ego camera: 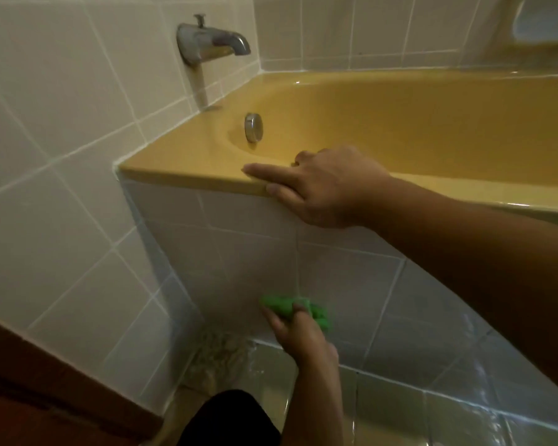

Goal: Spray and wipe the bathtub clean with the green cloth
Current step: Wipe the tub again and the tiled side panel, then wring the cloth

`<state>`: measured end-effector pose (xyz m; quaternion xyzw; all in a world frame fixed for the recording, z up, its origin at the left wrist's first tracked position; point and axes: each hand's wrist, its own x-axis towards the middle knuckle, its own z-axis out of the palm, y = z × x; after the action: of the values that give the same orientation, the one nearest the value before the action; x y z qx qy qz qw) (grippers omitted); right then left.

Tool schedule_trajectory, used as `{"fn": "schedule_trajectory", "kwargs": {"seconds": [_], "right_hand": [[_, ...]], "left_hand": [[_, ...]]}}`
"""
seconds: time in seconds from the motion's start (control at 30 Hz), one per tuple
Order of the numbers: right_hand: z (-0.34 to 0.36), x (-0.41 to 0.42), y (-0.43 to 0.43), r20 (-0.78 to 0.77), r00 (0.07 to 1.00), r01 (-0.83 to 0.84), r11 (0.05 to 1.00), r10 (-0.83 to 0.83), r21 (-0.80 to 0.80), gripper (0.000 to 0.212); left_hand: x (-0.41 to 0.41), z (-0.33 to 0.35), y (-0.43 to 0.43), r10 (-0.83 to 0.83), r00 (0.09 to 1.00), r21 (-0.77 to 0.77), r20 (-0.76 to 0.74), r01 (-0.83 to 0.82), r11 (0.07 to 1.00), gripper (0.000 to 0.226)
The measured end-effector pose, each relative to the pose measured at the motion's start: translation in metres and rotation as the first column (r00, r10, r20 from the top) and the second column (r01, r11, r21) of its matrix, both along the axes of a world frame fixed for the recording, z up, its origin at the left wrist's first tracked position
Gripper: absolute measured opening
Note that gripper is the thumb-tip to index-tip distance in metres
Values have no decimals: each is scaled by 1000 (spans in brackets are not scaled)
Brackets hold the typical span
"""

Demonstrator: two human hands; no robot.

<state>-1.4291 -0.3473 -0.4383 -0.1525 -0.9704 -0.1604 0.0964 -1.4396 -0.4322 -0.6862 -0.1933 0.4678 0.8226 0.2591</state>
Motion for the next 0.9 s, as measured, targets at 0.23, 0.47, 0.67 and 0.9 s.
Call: {"fn": "schedule_trajectory", "kwargs": {"seconds": [0.23,0.47,0.67,0.9], "right_hand": [[2,23,7,41,997,67,966,-59,-249,51],[7,43,7,42,998,49,933,-36,-357,48],[19,42,3,172,985,77,907,-5,-414,46],[19,44,-7,42,985,-126,864,167,-487,66]], "left_hand": [[18,104,-2,-65,942,-17,-328,63,998,78],[27,163,-14,-114,847,-36,-519,112,993,80],[16,180,-30,-131,836,97,-534,214,972,81],[-18,171,-75,-381,694,96,-611,543,834,71]]}}
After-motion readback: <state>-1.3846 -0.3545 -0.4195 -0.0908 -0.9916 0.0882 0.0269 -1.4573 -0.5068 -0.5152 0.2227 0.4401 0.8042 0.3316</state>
